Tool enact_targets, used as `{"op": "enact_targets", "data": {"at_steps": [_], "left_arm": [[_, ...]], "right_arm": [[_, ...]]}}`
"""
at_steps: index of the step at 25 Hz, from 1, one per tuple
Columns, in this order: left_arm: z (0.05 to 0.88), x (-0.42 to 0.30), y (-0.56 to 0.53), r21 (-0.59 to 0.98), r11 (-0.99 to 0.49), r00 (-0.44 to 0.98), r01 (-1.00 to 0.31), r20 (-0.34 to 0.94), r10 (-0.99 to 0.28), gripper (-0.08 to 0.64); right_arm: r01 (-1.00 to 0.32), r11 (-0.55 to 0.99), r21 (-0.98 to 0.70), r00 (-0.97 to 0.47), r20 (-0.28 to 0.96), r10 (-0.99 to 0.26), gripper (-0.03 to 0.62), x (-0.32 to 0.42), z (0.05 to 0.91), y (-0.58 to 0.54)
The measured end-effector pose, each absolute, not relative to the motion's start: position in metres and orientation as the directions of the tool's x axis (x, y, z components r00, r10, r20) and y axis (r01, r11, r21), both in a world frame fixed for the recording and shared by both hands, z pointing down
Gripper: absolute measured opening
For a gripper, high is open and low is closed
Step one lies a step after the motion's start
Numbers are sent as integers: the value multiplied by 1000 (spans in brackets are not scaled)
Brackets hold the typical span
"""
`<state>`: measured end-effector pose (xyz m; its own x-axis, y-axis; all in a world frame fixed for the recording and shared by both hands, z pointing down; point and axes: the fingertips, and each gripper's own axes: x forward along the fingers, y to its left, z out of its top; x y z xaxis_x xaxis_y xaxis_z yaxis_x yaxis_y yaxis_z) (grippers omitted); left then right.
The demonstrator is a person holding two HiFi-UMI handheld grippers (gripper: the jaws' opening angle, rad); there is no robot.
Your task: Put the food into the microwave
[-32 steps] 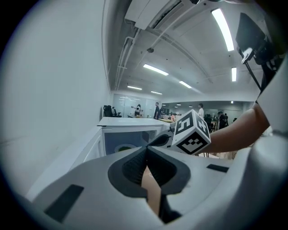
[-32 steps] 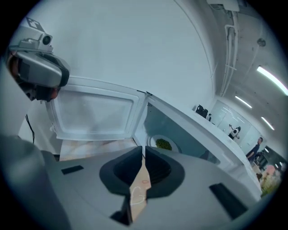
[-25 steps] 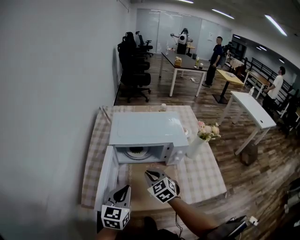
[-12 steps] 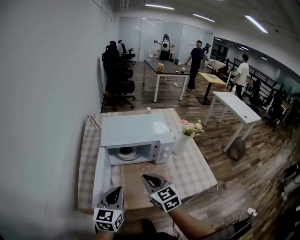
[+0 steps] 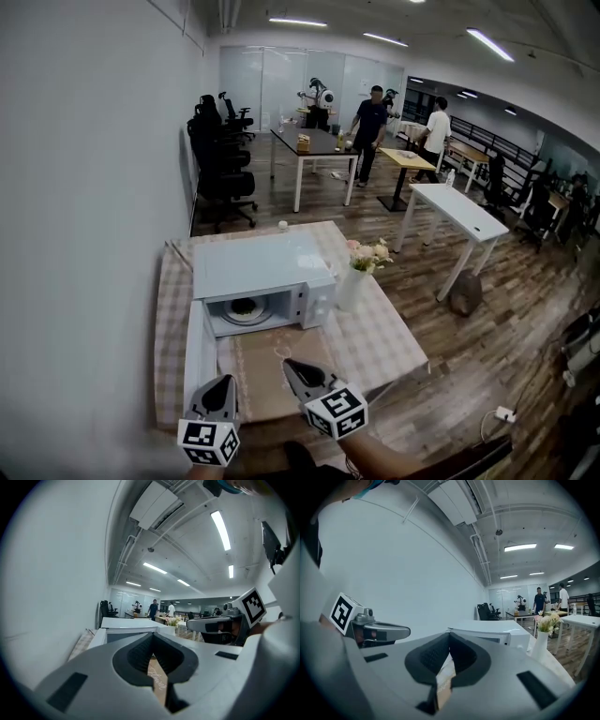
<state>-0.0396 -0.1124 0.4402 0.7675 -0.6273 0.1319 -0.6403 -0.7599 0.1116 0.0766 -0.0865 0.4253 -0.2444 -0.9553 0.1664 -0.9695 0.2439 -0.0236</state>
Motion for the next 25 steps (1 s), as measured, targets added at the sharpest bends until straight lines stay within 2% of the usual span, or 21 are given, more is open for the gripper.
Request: {"op": "enact_targets", "data": {"at_steps": [25], "left_arm": [[428,-39,-124,96,-760,766,-643,106,-634,9]], "right_arm": [[-978,196,-76,-204,114,-972,8,83,414,-89]]}}
